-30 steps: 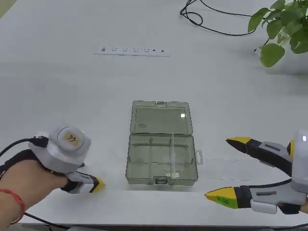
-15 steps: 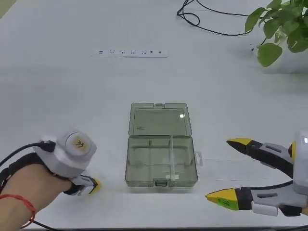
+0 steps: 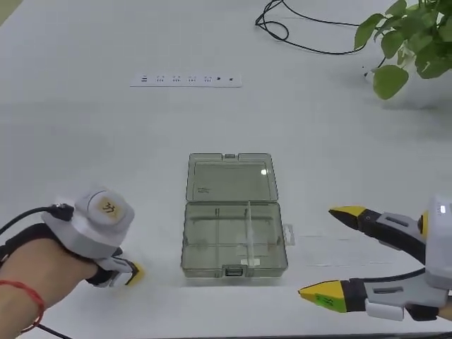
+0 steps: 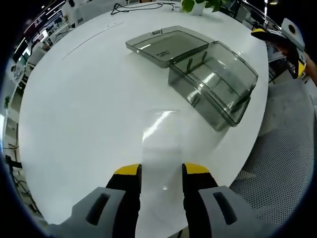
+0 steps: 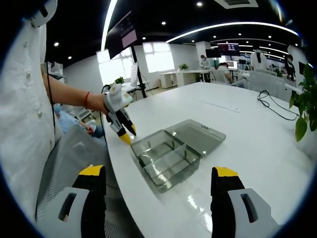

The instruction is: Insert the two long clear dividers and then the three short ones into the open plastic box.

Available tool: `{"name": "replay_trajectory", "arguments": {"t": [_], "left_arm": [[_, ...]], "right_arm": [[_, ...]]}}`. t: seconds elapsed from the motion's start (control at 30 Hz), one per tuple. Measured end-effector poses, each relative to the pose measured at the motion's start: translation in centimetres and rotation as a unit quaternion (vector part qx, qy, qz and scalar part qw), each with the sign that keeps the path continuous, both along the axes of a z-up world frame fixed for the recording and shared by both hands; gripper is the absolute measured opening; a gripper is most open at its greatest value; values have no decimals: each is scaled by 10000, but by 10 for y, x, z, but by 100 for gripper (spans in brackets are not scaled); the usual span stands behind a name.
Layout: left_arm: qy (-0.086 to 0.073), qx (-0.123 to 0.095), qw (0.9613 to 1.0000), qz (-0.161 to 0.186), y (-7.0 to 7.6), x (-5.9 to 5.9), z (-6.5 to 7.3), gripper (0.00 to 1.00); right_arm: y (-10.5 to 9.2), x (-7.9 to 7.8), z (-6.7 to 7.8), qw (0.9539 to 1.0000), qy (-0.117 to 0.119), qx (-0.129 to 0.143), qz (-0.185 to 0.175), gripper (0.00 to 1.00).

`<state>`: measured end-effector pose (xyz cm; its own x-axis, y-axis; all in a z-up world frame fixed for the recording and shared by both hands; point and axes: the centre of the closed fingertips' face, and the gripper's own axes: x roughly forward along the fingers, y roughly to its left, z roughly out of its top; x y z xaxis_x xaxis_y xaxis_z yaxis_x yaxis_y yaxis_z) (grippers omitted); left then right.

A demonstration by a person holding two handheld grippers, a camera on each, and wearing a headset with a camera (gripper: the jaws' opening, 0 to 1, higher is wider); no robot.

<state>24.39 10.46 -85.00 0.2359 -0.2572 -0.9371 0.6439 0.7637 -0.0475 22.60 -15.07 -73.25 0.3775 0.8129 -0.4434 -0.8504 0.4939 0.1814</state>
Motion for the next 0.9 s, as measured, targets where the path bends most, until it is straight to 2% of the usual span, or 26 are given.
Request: {"name": "replay_trajectory", "arguments": {"t": [0.33,0.57,0.9], "left_arm": [[31,-261,9994,233,-5,-4,5,30],[-11,-460,9979,445,-4,-4,9,30],[-218,-957,9913,881,-7,0,28,30]], "right_arm": [[2,-1,-1,10000,7,-43,28,88],[6,-2,0,9999,18,-77,78,88],[12,0,4,9998,0,-119,184,88]]}}
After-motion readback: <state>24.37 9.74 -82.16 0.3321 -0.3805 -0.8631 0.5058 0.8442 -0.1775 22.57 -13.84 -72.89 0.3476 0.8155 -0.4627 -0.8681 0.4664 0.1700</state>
